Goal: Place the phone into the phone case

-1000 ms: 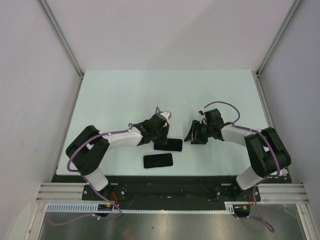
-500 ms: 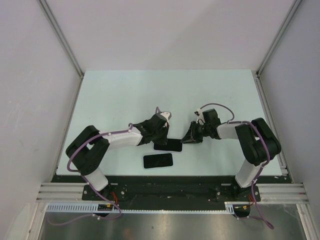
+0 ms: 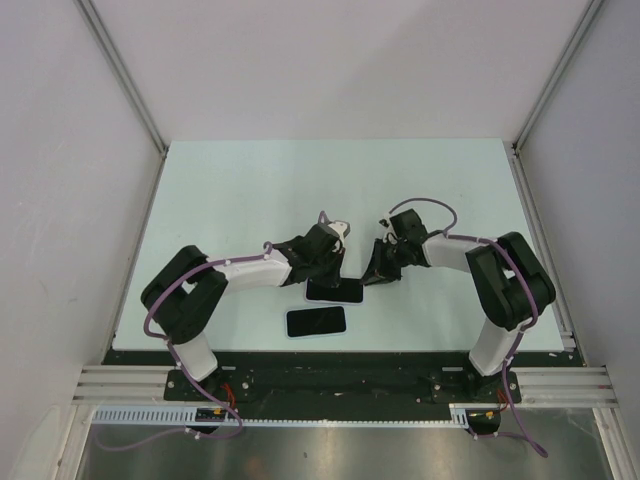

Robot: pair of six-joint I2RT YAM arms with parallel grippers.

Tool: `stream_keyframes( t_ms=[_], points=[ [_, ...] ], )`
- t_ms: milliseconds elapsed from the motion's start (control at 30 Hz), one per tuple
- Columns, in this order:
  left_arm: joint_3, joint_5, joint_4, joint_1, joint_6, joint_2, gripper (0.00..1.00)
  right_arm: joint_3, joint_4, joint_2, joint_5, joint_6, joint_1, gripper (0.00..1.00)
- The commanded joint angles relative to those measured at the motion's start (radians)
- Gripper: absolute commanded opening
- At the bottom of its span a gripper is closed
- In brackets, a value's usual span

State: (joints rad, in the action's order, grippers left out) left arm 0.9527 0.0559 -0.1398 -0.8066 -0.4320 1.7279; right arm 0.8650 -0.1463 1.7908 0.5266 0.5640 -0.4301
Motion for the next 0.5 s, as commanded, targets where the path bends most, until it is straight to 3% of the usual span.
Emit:
stream_keyframes(
  t_ms=[0,200,467],
  points=[
    [-0.043,-0.014,-0.158,-0.008,0.044,0.042,0.00,0.006,-0.163,0.140,-0.525,-0.088,-0.108,0.02],
    [-0.045,-0.053,-0.162,-0.008,0.042,-0.011,0.00,0.063,-0.248,0.116,-0.692,-0.084,-0.194,0.00],
    [-0.052,-0.145,-0.159,-0.008,0.036,-0.220,0.02,0.048,-0.205,-0.155,-0.562,-0.087,-0.236,0.00]
  ],
)
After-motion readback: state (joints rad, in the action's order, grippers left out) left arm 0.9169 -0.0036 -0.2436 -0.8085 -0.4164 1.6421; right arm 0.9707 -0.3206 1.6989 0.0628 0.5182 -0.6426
